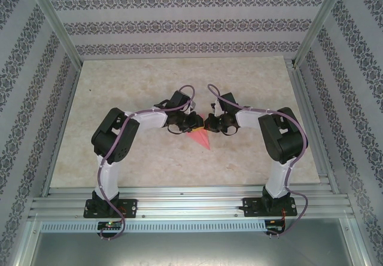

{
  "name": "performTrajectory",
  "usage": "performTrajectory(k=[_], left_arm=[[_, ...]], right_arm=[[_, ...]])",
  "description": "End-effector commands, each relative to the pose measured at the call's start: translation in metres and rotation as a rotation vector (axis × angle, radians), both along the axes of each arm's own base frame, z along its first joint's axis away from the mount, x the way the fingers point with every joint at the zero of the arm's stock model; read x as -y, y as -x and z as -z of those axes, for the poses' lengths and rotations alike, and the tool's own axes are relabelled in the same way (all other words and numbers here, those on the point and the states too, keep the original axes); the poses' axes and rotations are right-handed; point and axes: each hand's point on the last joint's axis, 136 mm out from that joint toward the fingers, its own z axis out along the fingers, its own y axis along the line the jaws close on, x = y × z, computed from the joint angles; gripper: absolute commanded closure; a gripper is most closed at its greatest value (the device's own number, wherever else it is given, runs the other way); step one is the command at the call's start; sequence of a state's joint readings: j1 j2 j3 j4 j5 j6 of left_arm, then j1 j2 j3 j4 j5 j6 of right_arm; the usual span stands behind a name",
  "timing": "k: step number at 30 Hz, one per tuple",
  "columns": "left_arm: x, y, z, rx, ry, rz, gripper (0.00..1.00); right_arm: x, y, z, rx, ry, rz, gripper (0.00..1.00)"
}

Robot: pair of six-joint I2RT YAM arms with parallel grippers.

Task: Fold a paper plane with a square sheet of paper (fold left side to right side)
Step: Fourth fold the wing at the center of the table.

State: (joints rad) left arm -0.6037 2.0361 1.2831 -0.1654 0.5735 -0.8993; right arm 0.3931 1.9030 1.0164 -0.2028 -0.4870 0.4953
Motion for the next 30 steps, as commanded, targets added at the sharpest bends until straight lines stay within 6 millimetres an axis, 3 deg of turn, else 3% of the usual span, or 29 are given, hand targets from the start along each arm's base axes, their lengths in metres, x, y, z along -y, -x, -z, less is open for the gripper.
performTrajectory(k=[1,16,26,30], left_arm=[[0.011,-0.012,-0.002,0.026,0.039,-0.01,0.77],[-0.01,-0.011,0.043,-0.01,-0.1,-0.045,0.8],[-0.016,-0.015,0.032,0.012,-0.086,-0.068,0.86],[-0.025,-0.018,0.018,0.033,-0.075,-0.092,0.86]], right_arm=[[0.028,0.043,0.056,-0.169,0.196,-0.007,0.96],[0.029,0.042,0.056,-0.17,0.201,-0.009,0.96],[0.028,0.042,0.055,-0.167,0.195,-0.008,0.96],[0.029,0.041,0.055,-0.167,0.194,-0.007,0.96]])
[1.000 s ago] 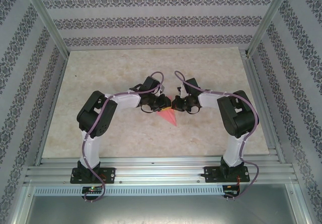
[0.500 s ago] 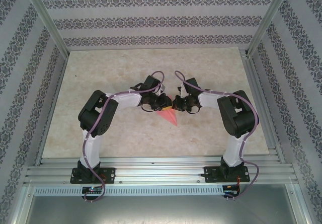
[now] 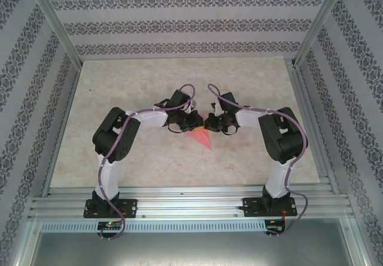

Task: Fold a paper plane with a square sheet of paper (fold left side to right side)
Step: Fourth fold the wing at the center of the table.

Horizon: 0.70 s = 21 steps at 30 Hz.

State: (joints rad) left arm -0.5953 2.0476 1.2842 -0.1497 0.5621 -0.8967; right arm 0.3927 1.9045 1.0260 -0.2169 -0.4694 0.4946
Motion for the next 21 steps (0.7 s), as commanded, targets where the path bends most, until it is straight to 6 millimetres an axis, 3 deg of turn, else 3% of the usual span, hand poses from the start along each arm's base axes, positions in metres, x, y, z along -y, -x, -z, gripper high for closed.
performTrajectory(k=[1,6,21], left_arm=[[-0.023,-0.012,0.01,0.03,-0.065,-0.079,0.85],[-0.023,-0.013,-0.003,0.052,-0.048,-0.077,0.82],[-0.001,-0.012,-0.005,0.033,0.048,-0.041,0.81]], right_arm=[[0.026,0.044,0.055,-0.169,0.176,-0.015,0.96],[0.026,0.044,0.055,-0.171,0.177,-0.016,0.96],[0.026,0.044,0.055,-0.172,0.177,-0.019,0.96]])
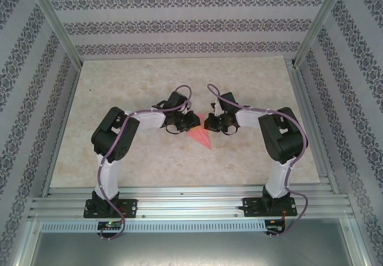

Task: Fold a paper plane with a square sheet of paper (fold left side to right side)
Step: Fourth fold the wing at the center of the table.

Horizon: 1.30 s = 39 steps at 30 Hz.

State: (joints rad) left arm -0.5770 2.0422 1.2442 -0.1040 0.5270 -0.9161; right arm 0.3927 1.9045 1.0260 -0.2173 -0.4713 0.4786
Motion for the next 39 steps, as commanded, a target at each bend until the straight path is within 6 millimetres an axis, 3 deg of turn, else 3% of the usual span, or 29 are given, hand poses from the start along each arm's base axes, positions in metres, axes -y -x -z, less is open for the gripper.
performTrajectory(k=[1,12,23,27,31,35,39], left_arm=[[0.013,-0.004,-0.015,0.026,0.067,0.013,0.82],[0.018,-0.001,0.01,-0.013,0.025,0.033,0.82],[0.0,0.006,0.031,-0.036,-0.085,0.03,0.82],[-0.002,0.01,0.036,-0.043,-0.089,0.031,0.82],[-0.005,0.013,0.039,-0.048,-0.094,0.029,0.82],[-0.004,0.015,0.041,-0.052,-0.093,0.029,0.82],[-0.003,0.015,0.04,-0.049,-0.092,0.032,0.82]], right_arm=[[0.026,0.044,0.055,-0.179,0.177,-0.003,0.96],[0.028,0.045,0.057,-0.183,0.188,-0.006,0.96],[0.027,0.042,0.054,-0.168,0.177,-0.009,0.95],[0.019,0.03,0.026,-0.104,0.119,-0.009,0.88],[0.022,0.021,-0.018,-0.015,0.069,0.017,0.79],[0.021,0.034,-0.039,0.004,0.02,0.008,0.78],[0.005,0.055,-0.04,-0.019,-0.058,-0.023,0.8]])
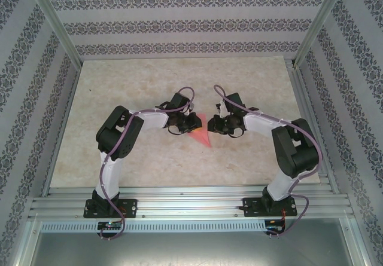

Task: Fold a paper plane with a square sheet of paper (fold left side to right side)
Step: Fourth fold the wing at the center of the table.

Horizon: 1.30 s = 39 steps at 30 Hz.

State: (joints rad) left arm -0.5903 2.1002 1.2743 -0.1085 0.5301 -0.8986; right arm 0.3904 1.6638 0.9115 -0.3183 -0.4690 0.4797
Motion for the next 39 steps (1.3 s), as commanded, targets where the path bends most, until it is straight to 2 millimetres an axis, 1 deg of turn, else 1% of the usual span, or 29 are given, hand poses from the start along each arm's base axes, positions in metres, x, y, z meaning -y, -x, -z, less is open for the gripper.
performTrajectory(k=[1,5,9,12,17,20,32,36,39], left_arm=[[-0.011,0.013,0.023,-0.033,-0.074,0.005,0.82],[-0.011,0.013,0.022,-0.032,-0.073,0.005,0.82],[-0.011,0.013,0.023,-0.034,-0.076,0.006,0.82],[-0.011,0.013,0.022,-0.032,-0.075,0.006,0.82],[-0.011,0.013,0.022,-0.032,-0.077,0.007,0.82],[-0.011,0.013,0.022,-0.031,-0.081,0.011,0.82],[-0.012,0.013,0.026,-0.038,-0.089,0.01,0.82],[-0.012,0.013,0.026,-0.04,-0.092,0.011,0.83],[-0.013,0.013,0.027,-0.039,-0.093,0.009,0.82]], right_arm=[[-0.016,0.023,0.002,-0.042,-0.077,-0.038,0.81],[-0.029,0.025,0.001,-0.041,-0.134,-0.051,0.83],[-0.033,0.023,0.004,-0.042,-0.137,-0.055,0.83],[-0.029,0.024,0.012,-0.058,-0.106,-0.052,0.83],[-0.02,0.034,0.033,-0.113,-0.053,-0.055,0.84],[-0.019,0.039,0.039,-0.134,-0.045,-0.058,0.84],[0.003,0.05,0.054,-0.155,0.096,-0.068,0.84],[0.002,0.055,0.056,-0.167,0.097,-0.083,0.84],[0.0,0.065,0.06,-0.192,0.106,-0.105,0.85]])
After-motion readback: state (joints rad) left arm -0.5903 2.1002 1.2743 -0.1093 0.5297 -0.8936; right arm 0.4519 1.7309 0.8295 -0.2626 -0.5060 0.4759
